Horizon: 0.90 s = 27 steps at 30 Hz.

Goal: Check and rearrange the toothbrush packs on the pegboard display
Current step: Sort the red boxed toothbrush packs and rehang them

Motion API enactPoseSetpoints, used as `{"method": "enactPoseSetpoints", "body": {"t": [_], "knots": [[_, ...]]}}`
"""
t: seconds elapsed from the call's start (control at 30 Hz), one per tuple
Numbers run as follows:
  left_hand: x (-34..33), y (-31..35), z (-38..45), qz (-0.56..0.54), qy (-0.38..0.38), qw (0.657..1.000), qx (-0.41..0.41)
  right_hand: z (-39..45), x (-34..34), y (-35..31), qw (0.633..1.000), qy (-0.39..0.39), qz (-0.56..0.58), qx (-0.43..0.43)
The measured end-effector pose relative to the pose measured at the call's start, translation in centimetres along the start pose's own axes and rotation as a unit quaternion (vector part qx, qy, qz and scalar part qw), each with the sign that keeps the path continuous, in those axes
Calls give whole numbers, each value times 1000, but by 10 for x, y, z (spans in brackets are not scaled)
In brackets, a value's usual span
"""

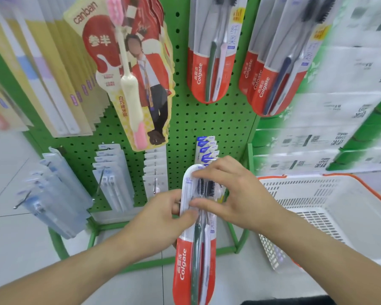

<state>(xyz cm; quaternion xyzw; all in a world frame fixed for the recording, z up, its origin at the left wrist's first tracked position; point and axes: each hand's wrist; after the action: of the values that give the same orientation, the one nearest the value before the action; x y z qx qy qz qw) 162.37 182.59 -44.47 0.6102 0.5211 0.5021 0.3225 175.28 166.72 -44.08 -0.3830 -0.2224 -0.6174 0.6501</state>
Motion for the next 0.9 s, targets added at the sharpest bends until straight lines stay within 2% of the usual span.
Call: {"method": "enactPoseSetpoints", "body": {"t": [0.13,0.27,0.4,0.5,0.67,0.9], "knots": [[6,0,-3,23,6,999,-30,3,-2,-5,999,28,21,19],[2,2,-5,-69,6,997,-17,3,-5,-6,995,25,86,34],[5,6,-3,-159,34,987,3,2,-11,-8,991,61,115,41],[3,3,-4,-120,48,991,-16,0,-17,-9,983,81,164,6],[4,-1,0,-107,64,992,-12,-3,-15,-3,958,49,264,-96],[3,1,6,-151,72,986,2,-2,-11,-2,955,43,246,-162]]}}
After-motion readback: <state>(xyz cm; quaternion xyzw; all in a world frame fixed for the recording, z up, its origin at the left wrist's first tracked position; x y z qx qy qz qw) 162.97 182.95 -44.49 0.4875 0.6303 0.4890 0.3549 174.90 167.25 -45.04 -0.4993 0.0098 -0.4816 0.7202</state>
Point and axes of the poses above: each hand's wrist, its own z-axis towards the middle knuckle, its own x-axis out of the back of the hand, y = z × x, and after that the axes turned 10 degrees about x, right-handed
